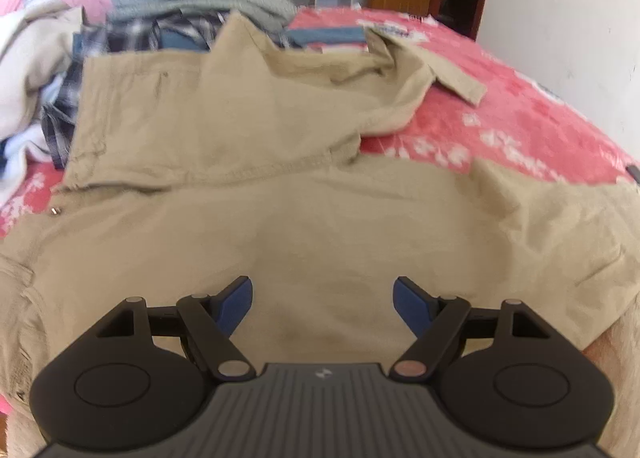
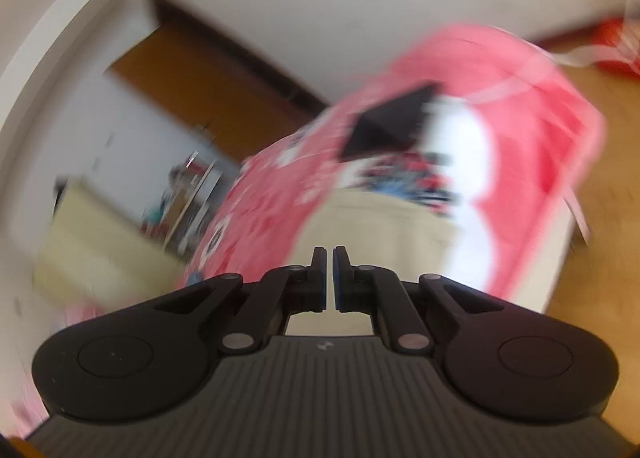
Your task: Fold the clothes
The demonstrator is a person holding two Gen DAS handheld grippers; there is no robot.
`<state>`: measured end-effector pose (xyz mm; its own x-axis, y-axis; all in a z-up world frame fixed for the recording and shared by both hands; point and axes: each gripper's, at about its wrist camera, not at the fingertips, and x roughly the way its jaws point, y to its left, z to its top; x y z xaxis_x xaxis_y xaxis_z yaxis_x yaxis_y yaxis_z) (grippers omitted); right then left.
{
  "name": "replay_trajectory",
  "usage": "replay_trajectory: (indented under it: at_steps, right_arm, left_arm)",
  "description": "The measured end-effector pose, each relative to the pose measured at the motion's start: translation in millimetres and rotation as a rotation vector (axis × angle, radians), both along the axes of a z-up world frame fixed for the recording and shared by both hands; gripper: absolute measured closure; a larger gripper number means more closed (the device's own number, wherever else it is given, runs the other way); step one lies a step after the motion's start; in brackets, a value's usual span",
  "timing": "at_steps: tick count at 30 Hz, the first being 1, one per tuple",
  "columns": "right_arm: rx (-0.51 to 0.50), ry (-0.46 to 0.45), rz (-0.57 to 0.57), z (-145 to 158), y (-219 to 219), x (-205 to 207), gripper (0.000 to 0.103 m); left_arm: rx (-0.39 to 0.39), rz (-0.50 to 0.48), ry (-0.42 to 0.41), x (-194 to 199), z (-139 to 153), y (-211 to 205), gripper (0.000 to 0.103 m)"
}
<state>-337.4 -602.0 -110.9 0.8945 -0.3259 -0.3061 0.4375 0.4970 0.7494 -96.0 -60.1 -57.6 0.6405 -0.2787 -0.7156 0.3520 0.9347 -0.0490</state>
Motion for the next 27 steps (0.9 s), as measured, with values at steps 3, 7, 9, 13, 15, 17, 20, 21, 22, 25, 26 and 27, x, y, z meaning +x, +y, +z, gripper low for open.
replay_trajectory:
  at_steps: [3, 7, 9, 13, 15, 17, 20, 21, 22, 25, 26, 27]
  right_arm:
    - [-0.099, 0.039, 0.146, 34, 24, 47, 0.098]
    - [-0.166, 0.075, 0.373, 63, 63, 132, 0.089]
    - [-0.107, 0.087, 0.467, 68, 78, 176, 0.079]
    - [0.113, 0.099, 0.552, 53, 85, 262, 0.075]
    - [0.195, 0.123, 0.565, 42, 87, 302, 0.072]
    - [0.277, 0.144, 0.576, 26, 85, 335, 0.068]
    - [0.390, 0.179, 0.508, 3, 77, 374, 0.059]
    - [0.389, 0.202, 0.463, -2, 74, 383, 0.059]
    - [0.373, 0.225, 0.419, -6, 71, 391, 0.058]
    - [0.325, 0.252, 0.356, -19, 61, 422, 0.058]
    - [0.308, 0.259, 0.337, -23, 58, 432, 0.058]
    - [0.307, 0.249, 0.344, -26, 57, 438, 0.061]
  left_arm:
    - [-0.029, 0.009, -0.035, 3, 10, 8, 0.024]
    - [-0.046, 0.015, -0.068, 14, 17, 17, 0.024]
    - [-0.053, 0.028, -0.081, 23, 20, 23, 0.024]
    - [-0.070, 0.081, -0.096, 52, 21, 36, 0.024]
    - [-0.070, 0.117, -0.097, 68, 18, 41, 0.024]
    - [-0.067, 0.148, -0.100, 84, 13, 44, 0.024]
    - [-0.066, 0.185, -0.114, 104, 3, 48, 0.024]
    - [-0.071, 0.194, -0.120, 108, 0, 49, 0.024]
    - [-0.080, 0.197, -0.127, 112, -3, 50, 0.024]
    - [-0.107, 0.191, -0.146, 121, -13, 54, 0.024]
    - [-0.112, 0.190, -0.149, 123, -17, 54, 0.024]
    - [-0.118, 0.189, -0.152, 124, -20, 55, 0.024]
